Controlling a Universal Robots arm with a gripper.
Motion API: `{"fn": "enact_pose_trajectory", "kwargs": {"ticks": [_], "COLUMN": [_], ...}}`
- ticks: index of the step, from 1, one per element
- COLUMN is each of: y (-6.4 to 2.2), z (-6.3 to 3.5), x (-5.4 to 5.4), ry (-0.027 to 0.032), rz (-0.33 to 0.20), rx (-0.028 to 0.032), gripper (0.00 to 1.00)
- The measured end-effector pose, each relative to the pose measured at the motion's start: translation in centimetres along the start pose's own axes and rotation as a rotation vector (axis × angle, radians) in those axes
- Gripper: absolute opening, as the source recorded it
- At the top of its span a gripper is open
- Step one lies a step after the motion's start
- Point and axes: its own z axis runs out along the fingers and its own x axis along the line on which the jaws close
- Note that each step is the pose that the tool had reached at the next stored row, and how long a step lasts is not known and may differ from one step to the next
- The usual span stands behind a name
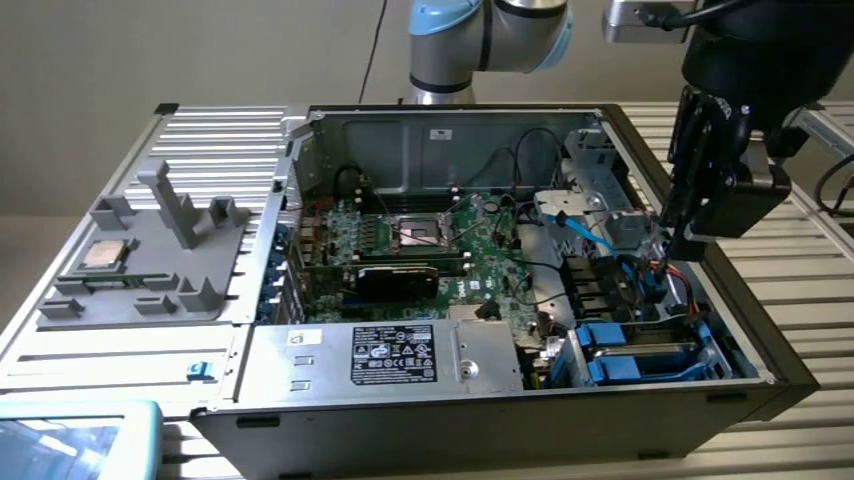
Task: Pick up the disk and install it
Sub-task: 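Insert the first disk wire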
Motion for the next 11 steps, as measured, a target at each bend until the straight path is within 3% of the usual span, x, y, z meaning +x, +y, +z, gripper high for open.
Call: {"fn": "enact_pose_trajectory", "kwargs": {"ticks": [2, 11], "y": [-0.08, -0.09], "z": [0.01, 0.02], "x": [0.22, 0.22], "ry": [-0.0028, -0.0031], "rz": [0.000, 0.000], "rx": [-0.0010, -0.0012], "gripper": [0.44, 0.44]}}
